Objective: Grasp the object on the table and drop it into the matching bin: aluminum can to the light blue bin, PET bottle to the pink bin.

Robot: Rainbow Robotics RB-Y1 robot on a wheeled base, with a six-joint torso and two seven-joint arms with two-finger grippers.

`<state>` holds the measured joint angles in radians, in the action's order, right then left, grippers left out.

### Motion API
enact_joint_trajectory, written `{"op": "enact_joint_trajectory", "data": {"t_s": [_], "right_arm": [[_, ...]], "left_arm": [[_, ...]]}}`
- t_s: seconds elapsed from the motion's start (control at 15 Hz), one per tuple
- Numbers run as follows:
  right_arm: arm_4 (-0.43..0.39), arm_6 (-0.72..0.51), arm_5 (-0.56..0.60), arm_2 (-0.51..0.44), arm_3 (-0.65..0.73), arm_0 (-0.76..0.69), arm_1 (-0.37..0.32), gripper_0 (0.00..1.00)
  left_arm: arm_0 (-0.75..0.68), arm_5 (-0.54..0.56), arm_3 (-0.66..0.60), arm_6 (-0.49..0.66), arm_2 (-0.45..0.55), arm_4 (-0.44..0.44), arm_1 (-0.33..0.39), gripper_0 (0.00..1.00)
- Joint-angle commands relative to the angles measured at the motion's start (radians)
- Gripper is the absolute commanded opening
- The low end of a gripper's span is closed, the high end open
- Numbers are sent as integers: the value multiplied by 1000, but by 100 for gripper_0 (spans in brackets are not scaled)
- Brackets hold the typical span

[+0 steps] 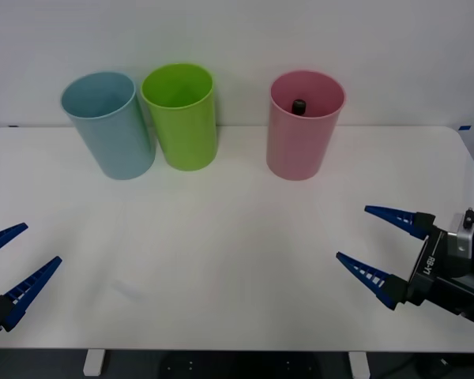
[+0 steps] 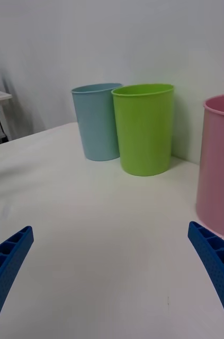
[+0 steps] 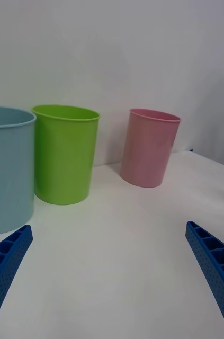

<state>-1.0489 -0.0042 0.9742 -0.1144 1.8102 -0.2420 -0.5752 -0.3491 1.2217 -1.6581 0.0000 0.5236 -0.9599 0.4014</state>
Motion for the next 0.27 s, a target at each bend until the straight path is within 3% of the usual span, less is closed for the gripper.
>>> {"op": "enact_joint_trajectory", "data": {"t_s": [0.07, 0.27], "right_arm": [[0, 3, 0, -2, 0, -16, 0, 100], [0, 1, 0, -4, 0, -17, 0, 100]], "left_arm": [[0, 0, 0, 0, 0, 0, 0, 100], [0, 0, 0, 0, 0, 0, 0, 100]]}}
